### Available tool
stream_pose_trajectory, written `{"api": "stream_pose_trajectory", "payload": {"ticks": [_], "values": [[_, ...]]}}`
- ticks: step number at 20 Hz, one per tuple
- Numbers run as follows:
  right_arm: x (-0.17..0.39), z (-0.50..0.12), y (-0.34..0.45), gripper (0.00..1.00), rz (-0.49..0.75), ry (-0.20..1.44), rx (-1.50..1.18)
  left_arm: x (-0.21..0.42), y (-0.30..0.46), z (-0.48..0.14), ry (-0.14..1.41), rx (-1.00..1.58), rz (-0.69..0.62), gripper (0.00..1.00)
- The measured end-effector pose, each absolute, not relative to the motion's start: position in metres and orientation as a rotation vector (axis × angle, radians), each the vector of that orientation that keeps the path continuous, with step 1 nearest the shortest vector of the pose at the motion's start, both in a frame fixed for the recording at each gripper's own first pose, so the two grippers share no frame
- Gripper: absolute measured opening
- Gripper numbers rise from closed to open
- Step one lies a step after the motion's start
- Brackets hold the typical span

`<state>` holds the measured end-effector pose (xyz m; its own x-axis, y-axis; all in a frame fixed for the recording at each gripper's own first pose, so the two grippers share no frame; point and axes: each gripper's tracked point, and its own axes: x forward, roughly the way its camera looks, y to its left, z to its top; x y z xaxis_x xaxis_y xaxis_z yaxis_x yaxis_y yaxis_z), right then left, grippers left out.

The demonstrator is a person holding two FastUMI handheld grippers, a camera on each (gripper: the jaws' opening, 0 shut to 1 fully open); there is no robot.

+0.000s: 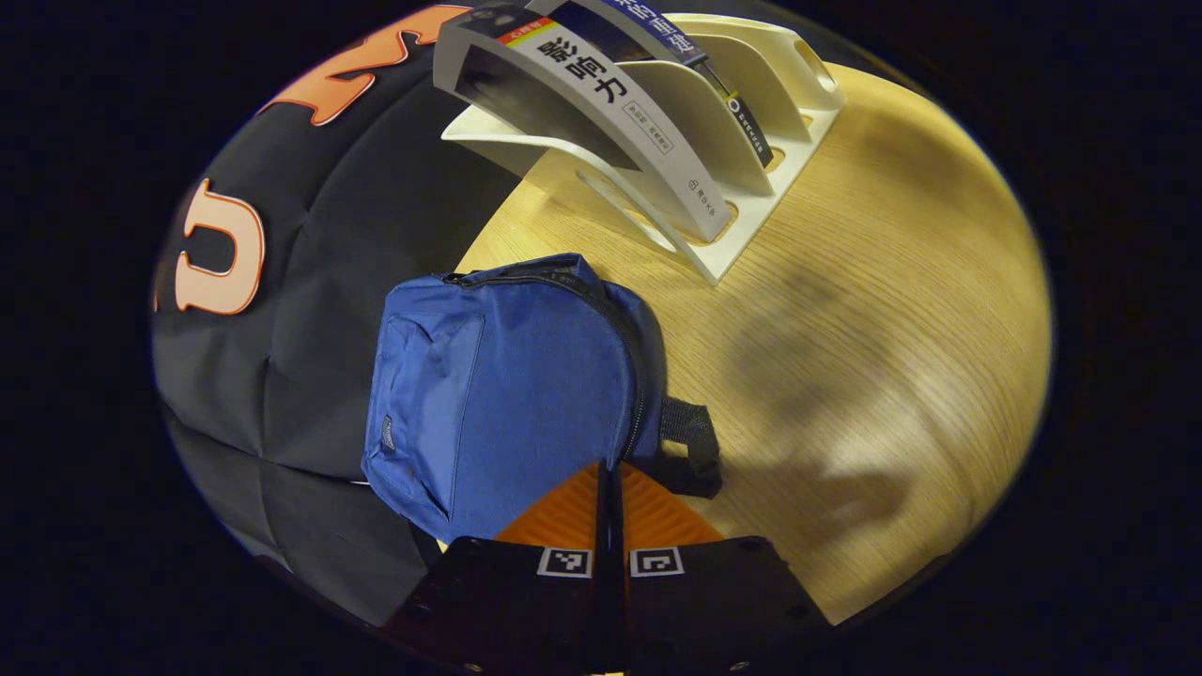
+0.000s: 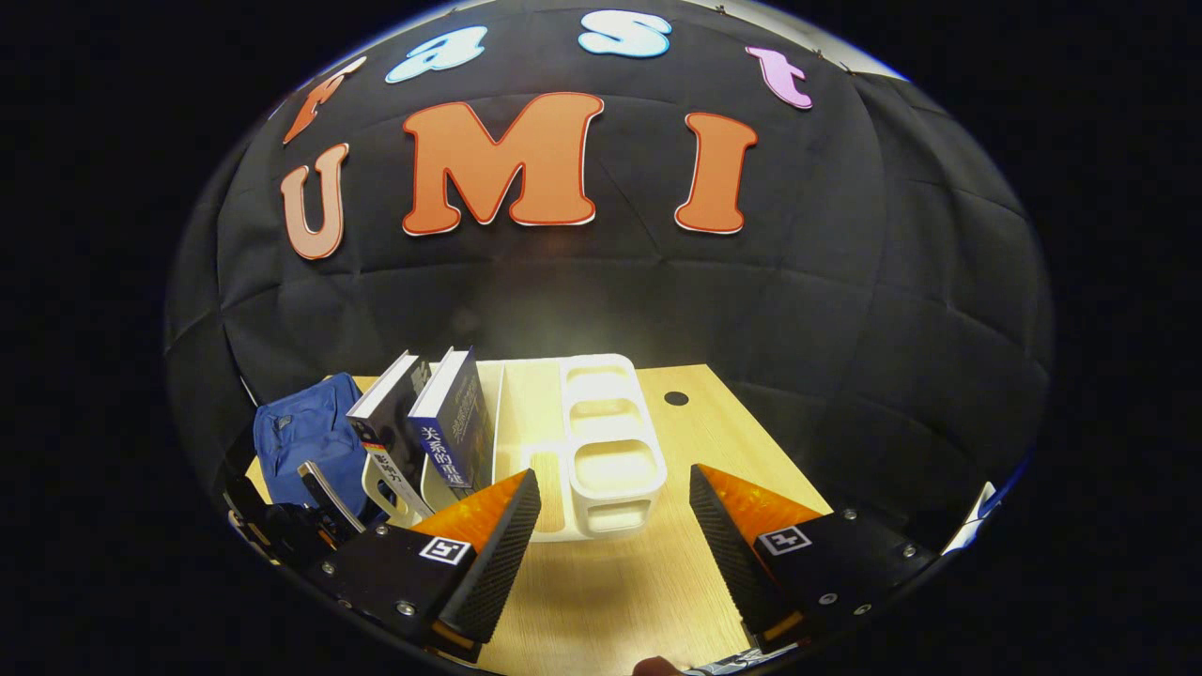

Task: Open the schoolbag, grab two books from the bookshelf and put them into the schoolbag.

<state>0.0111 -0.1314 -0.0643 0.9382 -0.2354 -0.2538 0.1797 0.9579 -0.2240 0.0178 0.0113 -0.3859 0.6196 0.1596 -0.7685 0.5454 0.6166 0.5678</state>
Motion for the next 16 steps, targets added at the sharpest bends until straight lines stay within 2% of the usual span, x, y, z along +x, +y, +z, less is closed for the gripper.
{"api": "stream_pose_trajectory", "payload": {"ticks": [8,12,16], "values": [[0.018,-0.062,-0.127,0.95,-0.135,0.28,-0.143,0.02,0.015,-0.346,0.959,0.845,-0.357,0.0],[0.022,-0.055,-0.11,0.95,-0.076,0.281,-0.1,0.036,0.028,-0.29,0.952,0.764,-0.404,0.0],[0.022,-0.039,-0.095,0.95,-0.112,0.237,-0.058,0.055,0.049,-0.234,0.931,0.699,-0.481,0.01]]}}
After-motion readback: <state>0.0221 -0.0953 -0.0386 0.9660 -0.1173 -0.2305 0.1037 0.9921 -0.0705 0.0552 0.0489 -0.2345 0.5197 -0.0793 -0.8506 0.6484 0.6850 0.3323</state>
